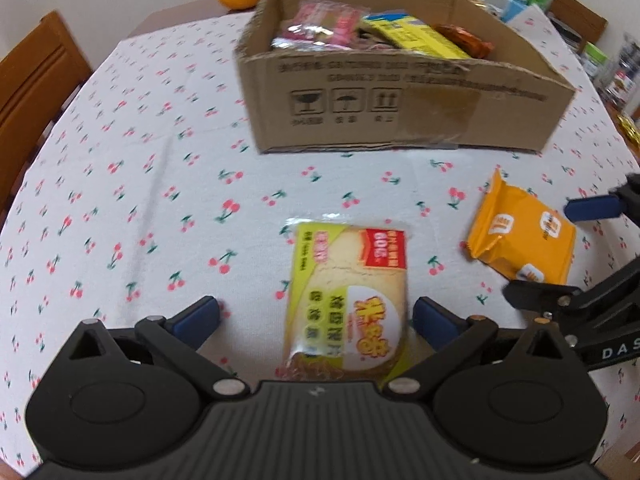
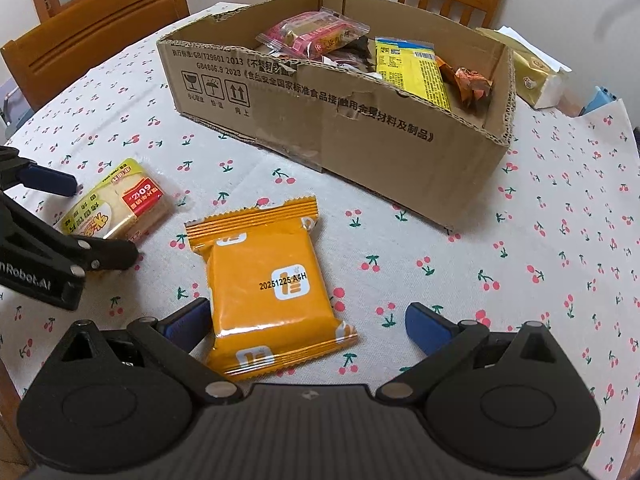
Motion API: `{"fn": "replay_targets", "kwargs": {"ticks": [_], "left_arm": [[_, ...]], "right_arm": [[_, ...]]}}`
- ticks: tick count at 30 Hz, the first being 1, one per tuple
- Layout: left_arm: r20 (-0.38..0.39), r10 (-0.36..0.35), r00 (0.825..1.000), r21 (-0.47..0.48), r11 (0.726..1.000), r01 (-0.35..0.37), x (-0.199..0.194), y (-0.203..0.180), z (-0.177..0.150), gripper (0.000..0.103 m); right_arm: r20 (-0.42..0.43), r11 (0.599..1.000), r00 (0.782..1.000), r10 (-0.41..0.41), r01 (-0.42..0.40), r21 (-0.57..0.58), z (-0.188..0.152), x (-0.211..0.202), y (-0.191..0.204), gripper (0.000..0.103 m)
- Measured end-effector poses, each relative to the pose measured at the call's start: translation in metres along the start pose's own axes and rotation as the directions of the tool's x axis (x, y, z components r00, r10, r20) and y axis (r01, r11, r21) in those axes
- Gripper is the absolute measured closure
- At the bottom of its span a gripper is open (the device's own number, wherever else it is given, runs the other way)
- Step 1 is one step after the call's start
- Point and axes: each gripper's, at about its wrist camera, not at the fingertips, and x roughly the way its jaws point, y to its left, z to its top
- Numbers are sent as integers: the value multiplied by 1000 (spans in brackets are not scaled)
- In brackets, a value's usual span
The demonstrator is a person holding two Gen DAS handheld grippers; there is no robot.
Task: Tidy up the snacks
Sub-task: 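Move the left gripper to the yellow-green bread pack while the right gripper approaches the orange cake pack, then close the left gripper on the bread pack while the right gripper grasps the orange cake pack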
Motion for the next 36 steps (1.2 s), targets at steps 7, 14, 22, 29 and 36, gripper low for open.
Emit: {"fn": "replay_targets", "kwargs": {"ticks": [7, 14, 22, 29, 36], "left_arm": [[22, -35, 999, 34, 999, 34, -5, -13, 4, 23], [25, -47, 999, 51, 998, 45, -5, -13, 5, 29], [21, -53, 998, 57, 997, 52, -6, -11, 6, 39], [14, -57, 998, 73, 996, 55, -6, -10, 6, 42], [3, -65, 998, 87, 994, 64, -6, -9, 7, 49]], "right_arm": [[-2, 1000, 1000, 2, -2, -4, 1, 1, 0, 0], [-14, 998, 1000, 26, -27, -50, 7, 3, 5, 0], [-22, 984, 997, 75, -78, -161, 19, -2, 13, 21], [-42, 973, 994, 98, -105, -204, 24, -3, 10, 31], [-45, 971, 991, 125, -132, -200, 26, -3, 9, 42]]}}
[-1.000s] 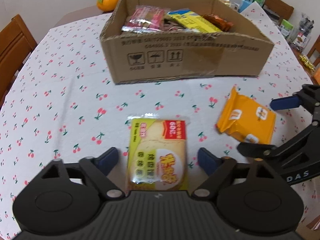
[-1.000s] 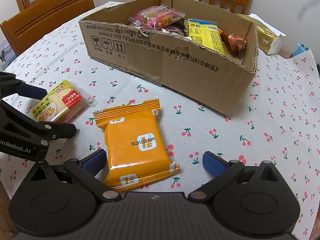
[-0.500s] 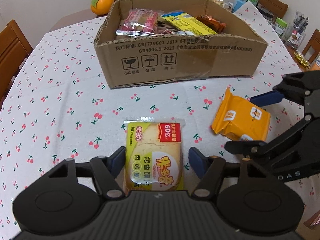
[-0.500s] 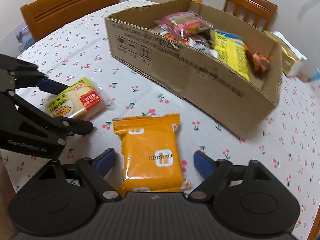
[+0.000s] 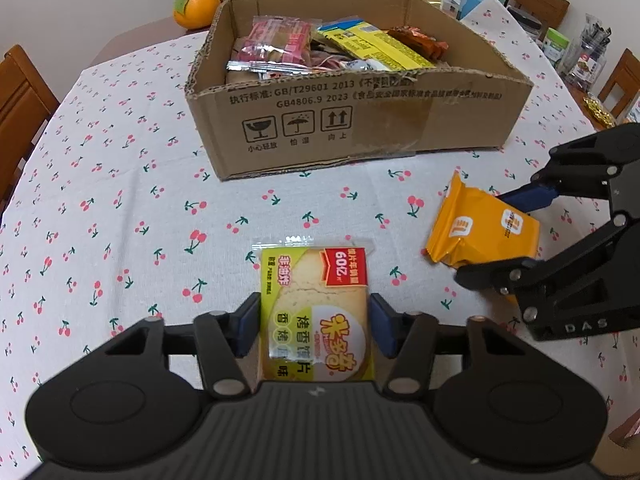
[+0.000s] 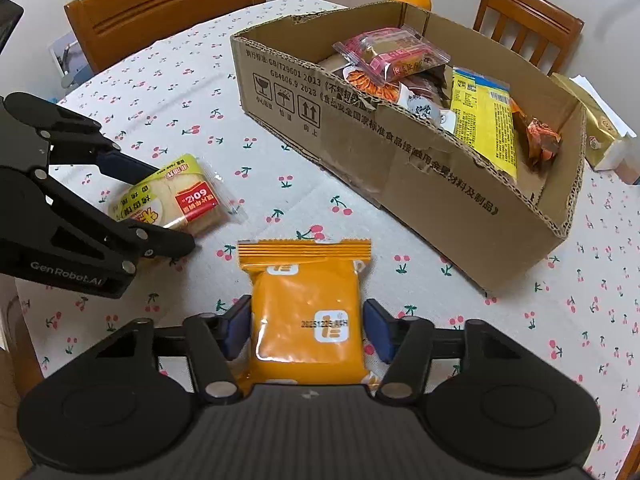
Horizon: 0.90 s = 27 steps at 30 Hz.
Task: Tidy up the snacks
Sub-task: 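Close the left gripper on the bread pack while the right gripper grasps the orange cake pack, then carry both packs over the cardboard box and open both grippers to drop them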
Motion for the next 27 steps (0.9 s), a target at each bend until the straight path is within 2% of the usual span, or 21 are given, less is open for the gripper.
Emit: {"fn": "replay_targets", "kwargs": {"ticks": [8, 18, 27], "left_arm": [[-21, -24, 1000, 14, 1000, 24, -3, 3, 2, 49], [-18, -61, 998, 99, 993, 63, -39, 5, 16, 49], [0, -128, 992, 188, 974, 126, -75, 4, 45, 49]], "right_arm": [[-1, 998, 1000, 30, -30, 59, -1, -3, -4, 51], [13, 997, 1000, 10, -11, 76, 4, -34, -4, 51], [53, 995, 999, 12, -17, 94, 8, -70, -2, 51]]}}
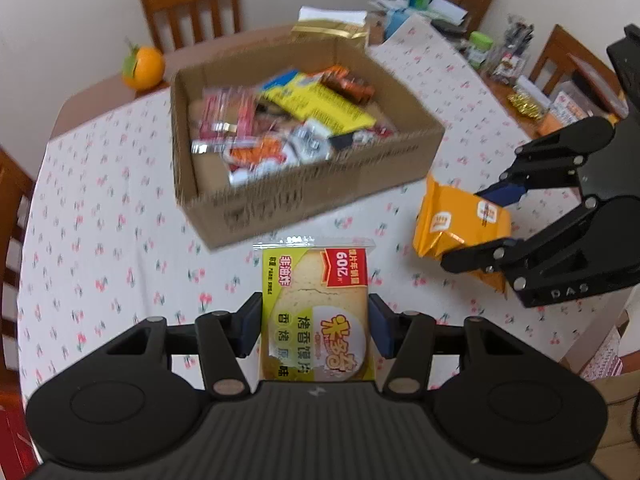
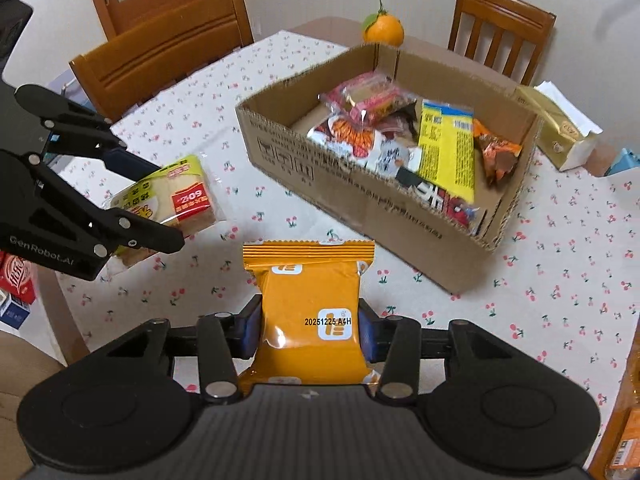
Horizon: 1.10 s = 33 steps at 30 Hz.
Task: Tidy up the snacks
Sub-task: 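Carry both packs over the cardboard box and open both grippers to drop them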
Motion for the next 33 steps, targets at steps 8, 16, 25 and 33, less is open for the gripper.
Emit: {"fn": "replay_targets", "kwargs": {"ticks": [8, 16, 25, 33], "left_arm": [[99, 4, 995, 69, 998, -11, -11, 7, 43, 49], [161, 17, 987, 148, 988, -41, 10, 25, 94, 49], [136, 16, 991, 207, 977, -44, 51, 37, 114, 49], [149, 27, 988, 156, 987, -51, 57, 46, 105, 16]], "right_arm": [[72, 999, 997, -25, 23, 36, 8, -25, -4, 51], [112, 996, 992, -62, 54, 74, 14, -37, -7, 51], [121, 989, 987, -102, 87, 123, 18, -39, -11, 51], [116, 984, 986, -122, 105, 147, 21, -37, -11, 51]]}}
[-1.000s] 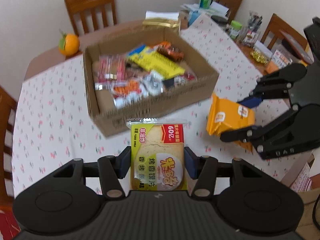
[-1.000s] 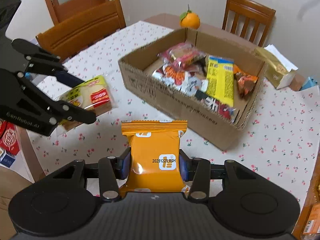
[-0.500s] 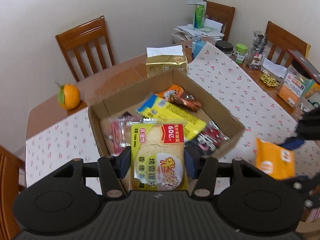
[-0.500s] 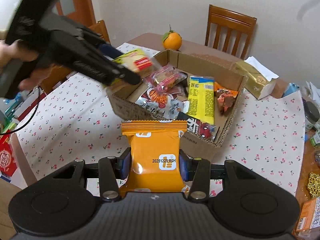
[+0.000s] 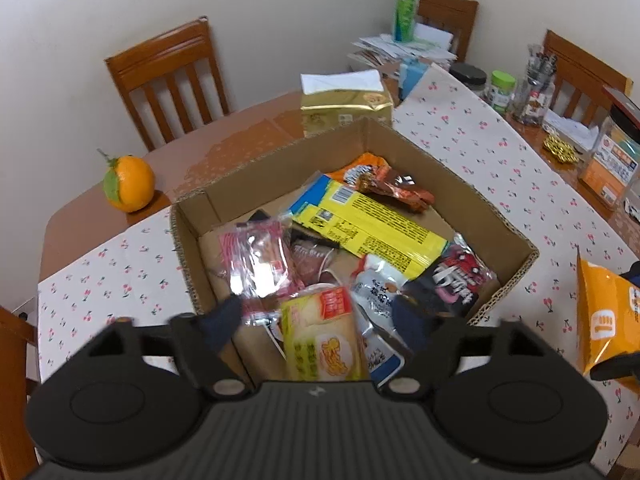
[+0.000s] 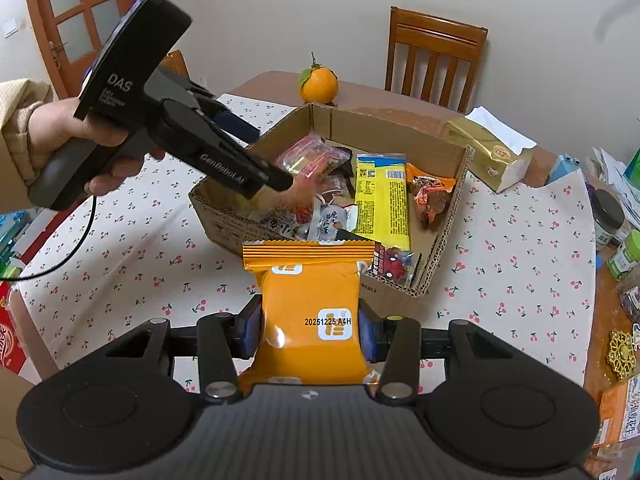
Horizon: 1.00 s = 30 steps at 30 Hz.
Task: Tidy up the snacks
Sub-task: 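Carry both packs over the cardboard box and open both grippers to drop them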
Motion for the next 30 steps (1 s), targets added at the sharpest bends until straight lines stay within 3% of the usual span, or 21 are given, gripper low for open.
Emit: {"fn": "replay_targets", "kwargs": {"ticks": [7, 16, 30], "left_arm": [[89, 87, 992, -93, 992, -79, -38, 0, -20, 7], [118, 200, 973, -273, 948, -162, -74, -1, -54, 5], [125, 262, 957, -327, 921, -210, -86, 4, -80, 5]], "right_arm": [[5, 1000, 1000, -10, 10, -7, 7, 3, 1, 51], [28, 1000, 999, -20, 20, 8, 35, 16, -9, 51], [33, 995, 998, -54, 51, 88, 102, 73, -25, 51]]}}
